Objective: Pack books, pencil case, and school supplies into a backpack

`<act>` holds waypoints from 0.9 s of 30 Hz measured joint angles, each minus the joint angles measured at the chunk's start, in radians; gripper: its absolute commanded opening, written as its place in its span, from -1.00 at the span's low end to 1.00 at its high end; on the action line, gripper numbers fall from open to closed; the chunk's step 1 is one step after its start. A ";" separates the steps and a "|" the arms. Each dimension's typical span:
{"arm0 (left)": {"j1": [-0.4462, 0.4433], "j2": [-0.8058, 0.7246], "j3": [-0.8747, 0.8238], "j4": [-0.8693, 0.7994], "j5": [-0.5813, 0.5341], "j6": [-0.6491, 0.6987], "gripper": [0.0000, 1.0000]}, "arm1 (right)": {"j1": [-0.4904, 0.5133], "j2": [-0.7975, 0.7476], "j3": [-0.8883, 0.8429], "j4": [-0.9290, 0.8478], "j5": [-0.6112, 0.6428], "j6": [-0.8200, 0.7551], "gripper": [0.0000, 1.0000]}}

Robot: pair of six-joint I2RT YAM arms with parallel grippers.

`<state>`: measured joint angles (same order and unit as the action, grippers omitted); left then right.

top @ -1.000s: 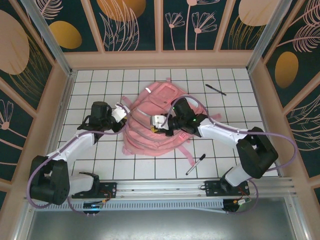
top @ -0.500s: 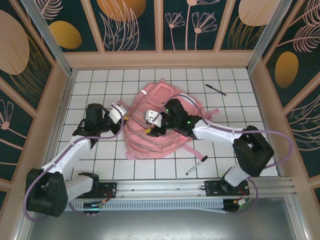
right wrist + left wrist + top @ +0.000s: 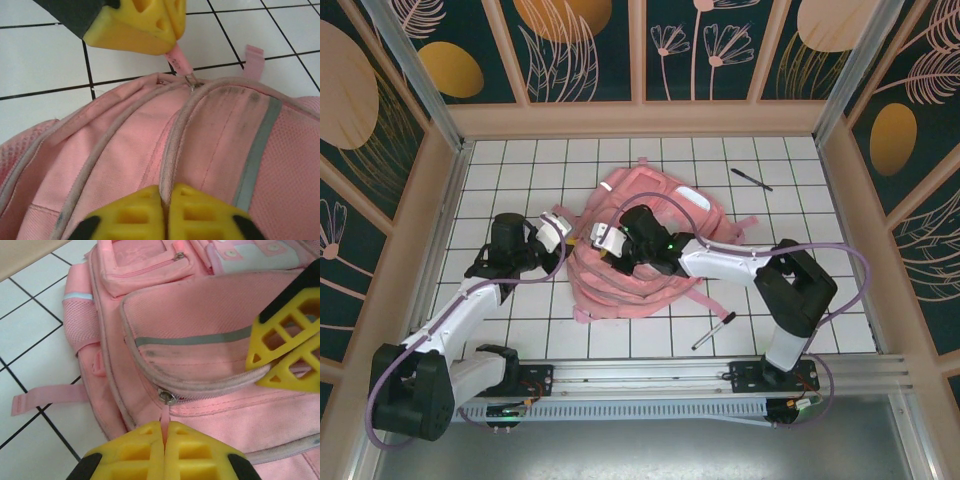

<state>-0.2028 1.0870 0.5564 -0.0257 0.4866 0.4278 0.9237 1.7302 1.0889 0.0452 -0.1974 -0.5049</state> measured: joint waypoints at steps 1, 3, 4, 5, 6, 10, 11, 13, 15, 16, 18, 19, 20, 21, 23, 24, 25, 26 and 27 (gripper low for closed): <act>0.000 0.000 0.000 0.000 -0.011 0.006 -1.00 | 0.000 0.000 0.007 -0.010 0.004 -0.012 -1.00; 0.000 0.000 0.000 -0.001 -0.028 0.013 -1.00 | 0.000 -0.004 0.010 -0.027 0.005 -0.048 -1.00; 0.000 0.000 0.000 -0.001 -0.035 0.016 -1.00 | 0.000 -0.008 0.010 -0.038 -0.007 -0.084 -1.00; -0.001 0.001 0.000 -0.001 -0.044 0.021 -1.00 | 0.000 -0.015 0.010 -0.055 -0.032 -0.132 -1.00; -0.001 0.002 0.000 -0.001 -0.050 0.024 -1.00 | -0.003 -0.021 0.010 -0.074 -0.054 -0.174 -1.00; -0.001 0.021 0.000 0.001 -0.082 0.048 -1.00 | -0.027 -0.053 0.010 -0.164 -0.174 -0.363 -1.00; -0.001 0.029 0.000 0.005 -0.088 0.054 -1.00 | -0.034 -0.061 0.008 -0.176 -0.200 -0.406 -1.00; -0.001 0.047 0.001 0.017 -0.095 0.067 -1.00 | -0.046 -0.077 0.002 -0.186 -0.233 -0.484 -1.00; 0.000 0.072 0.008 0.022 -0.095 0.081 -1.00 | -0.053 -0.089 -0.002 -0.193 -0.246 -0.553 -1.00; 0.000 0.089 0.015 0.022 -0.095 0.087 -1.00 | -0.058 -0.090 -0.002 -0.198 -0.248 -0.594 -1.00; 0.000 0.134 0.038 0.023 -0.095 0.095 -1.00 | -0.064 -0.092 -0.003 -0.213 -0.253 -0.675 -1.00; 0.000 0.160 0.051 0.025 -0.097 0.097 -1.00 | -0.067 -0.094 -0.009 -0.217 -0.256 -0.719 -1.00; 0.002 0.180 0.060 0.031 -0.112 0.099 -1.00 | -0.067 -0.098 -0.014 -0.225 -0.263 -0.750 -1.00; 0.007 0.203 0.070 0.043 -0.134 0.102 -1.00 | -0.066 -0.106 -0.022 -0.240 -0.274 -0.785 -1.00; 0.022 0.244 0.089 0.061 -0.177 0.103 -1.00 | -0.065 -0.118 -0.025 -0.269 -0.292 -0.843 -1.00; 0.027 0.262 0.099 0.069 -0.195 0.103 -1.00 | -0.064 -0.125 -0.025 -0.279 -0.302 -0.869 -1.00; 0.031 0.280 0.111 0.075 -0.211 0.103 -1.00 | -0.064 -0.133 -0.025 -0.284 -0.309 -0.889 -1.00; 0.032 0.294 0.124 0.080 -0.219 0.102 -0.94 | -0.064 -0.140 -0.025 -0.286 -0.315 -0.905 -1.00; 0.032 0.310 0.138 0.086 -0.227 0.101 -0.79 | -0.064 -0.146 -0.025 -0.286 -0.322 -0.915 -1.00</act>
<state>-0.1707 1.3972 0.6945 0.0601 0.2600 0.5293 0.8600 1.5845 1.0641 -0.2405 -0.5190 -1.4200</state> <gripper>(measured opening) 0.019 0.049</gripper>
